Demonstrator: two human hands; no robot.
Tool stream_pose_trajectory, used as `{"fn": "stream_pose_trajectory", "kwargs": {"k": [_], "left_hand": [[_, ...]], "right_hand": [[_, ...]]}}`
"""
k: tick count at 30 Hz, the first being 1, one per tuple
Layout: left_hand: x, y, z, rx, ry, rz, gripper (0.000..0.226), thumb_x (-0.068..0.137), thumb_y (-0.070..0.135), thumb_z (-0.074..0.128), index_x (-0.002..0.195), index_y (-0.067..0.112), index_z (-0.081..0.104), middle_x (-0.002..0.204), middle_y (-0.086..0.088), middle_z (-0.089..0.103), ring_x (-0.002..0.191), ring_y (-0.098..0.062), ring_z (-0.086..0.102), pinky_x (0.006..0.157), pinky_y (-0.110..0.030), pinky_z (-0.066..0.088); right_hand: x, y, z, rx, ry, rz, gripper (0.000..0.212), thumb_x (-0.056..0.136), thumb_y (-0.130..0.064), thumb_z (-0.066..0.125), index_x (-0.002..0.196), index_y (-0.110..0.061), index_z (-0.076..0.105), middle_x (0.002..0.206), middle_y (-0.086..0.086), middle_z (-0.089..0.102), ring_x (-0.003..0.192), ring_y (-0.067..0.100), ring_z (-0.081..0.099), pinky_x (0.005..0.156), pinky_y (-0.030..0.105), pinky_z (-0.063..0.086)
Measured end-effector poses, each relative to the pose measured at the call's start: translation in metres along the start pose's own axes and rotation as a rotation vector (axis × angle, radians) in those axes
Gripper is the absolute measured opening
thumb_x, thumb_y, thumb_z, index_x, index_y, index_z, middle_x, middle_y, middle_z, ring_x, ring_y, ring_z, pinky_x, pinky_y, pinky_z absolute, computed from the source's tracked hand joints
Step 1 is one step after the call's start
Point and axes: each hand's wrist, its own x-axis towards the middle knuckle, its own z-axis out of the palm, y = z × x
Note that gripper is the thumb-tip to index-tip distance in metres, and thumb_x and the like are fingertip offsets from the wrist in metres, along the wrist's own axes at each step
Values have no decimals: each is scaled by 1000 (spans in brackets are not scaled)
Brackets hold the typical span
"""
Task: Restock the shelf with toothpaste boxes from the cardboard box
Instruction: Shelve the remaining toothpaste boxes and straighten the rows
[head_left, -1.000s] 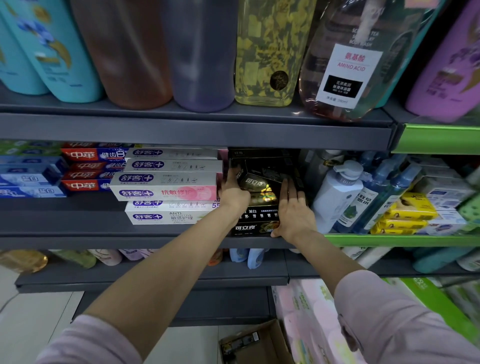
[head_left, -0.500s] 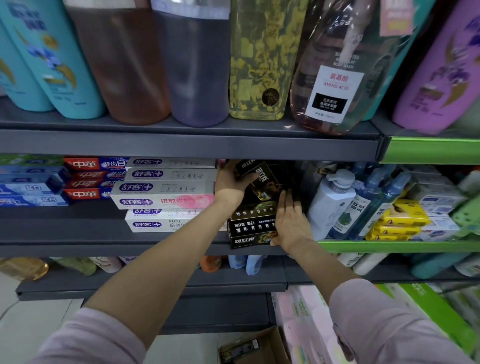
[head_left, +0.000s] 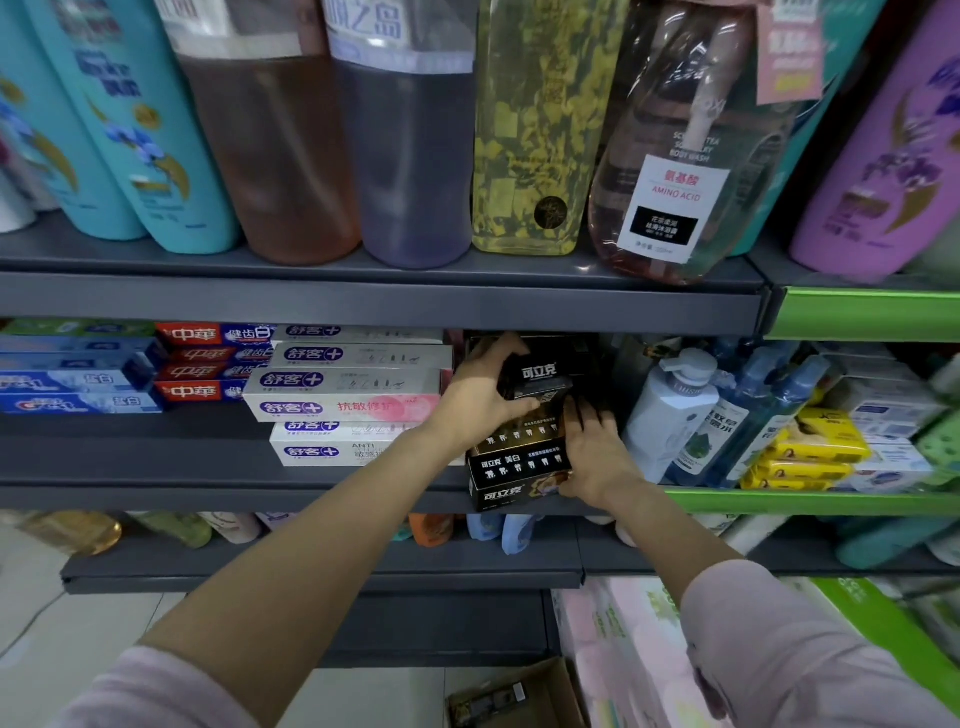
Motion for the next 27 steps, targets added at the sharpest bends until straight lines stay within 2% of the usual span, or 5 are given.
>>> {"fn": "stream_pose_trajectory", "kwargs": {"k": [6, 11, 15, 19, 27], "left_hand": [[-23, -1, -18, -177, -40, -43, 43, 78, 0, 70, 107, 20, 44, 102, 7, 57, 94, -14, 59, 80, -17, 51], [-43, -11, -17, 73, -156, 130, 38, 77, -12, 58, 106, 9, 46, 121, 7, 52, 108, -8, 52, 82, -2, 38], [-49, -35, -10, 272, -364, 176, 35, 78, -5, 65, 99, 13, 43, 141, 0, 37, 128, -16, 41, 95, -19, 37], [-55, -33, 3, 123, -300, 22, 39, 78, 36, 74, 87, 12, 44, 135, 7, 41, 129, -6, 38, 98, -22, 36], [-26, -13, 25, 88, -218, -503, 57, 72, 52, 73, 104, 8, 58, 95, -3, 60, 94, -19, 60, 80, -30, 52]], "right_hand": [[1, -4, 4, 67, 5, 79, 99, 76, -31, 74, 149, -7, 10, 149, 15, 20, 135, 34, 23, 113, 34, 23], [7, -9, -2, -23, -11, 136, 88, 77, -42, 70, 144, -6, 27, 140, 17, 29, 127, 35, 30, 108, 34, 29], [5, -8, -6, -66, -20, 120, 84, 81, -41, 67, 144, -4, 27, 142, 18, 28, 129, 35, 28, 112, 36, 22], [5, -10, -10, -122, -24, 86, 79, 84, -39, 63, 144, -2, 26, 144, 17, 28, 130, 34, 27, 114, 40, 19], [11, -10, -1, -121, -29, 87, 73, 84, -40, 61, 141, -4, 34, 142, 14, 33, 130, 32, 29, 111, 40, 21]]}}
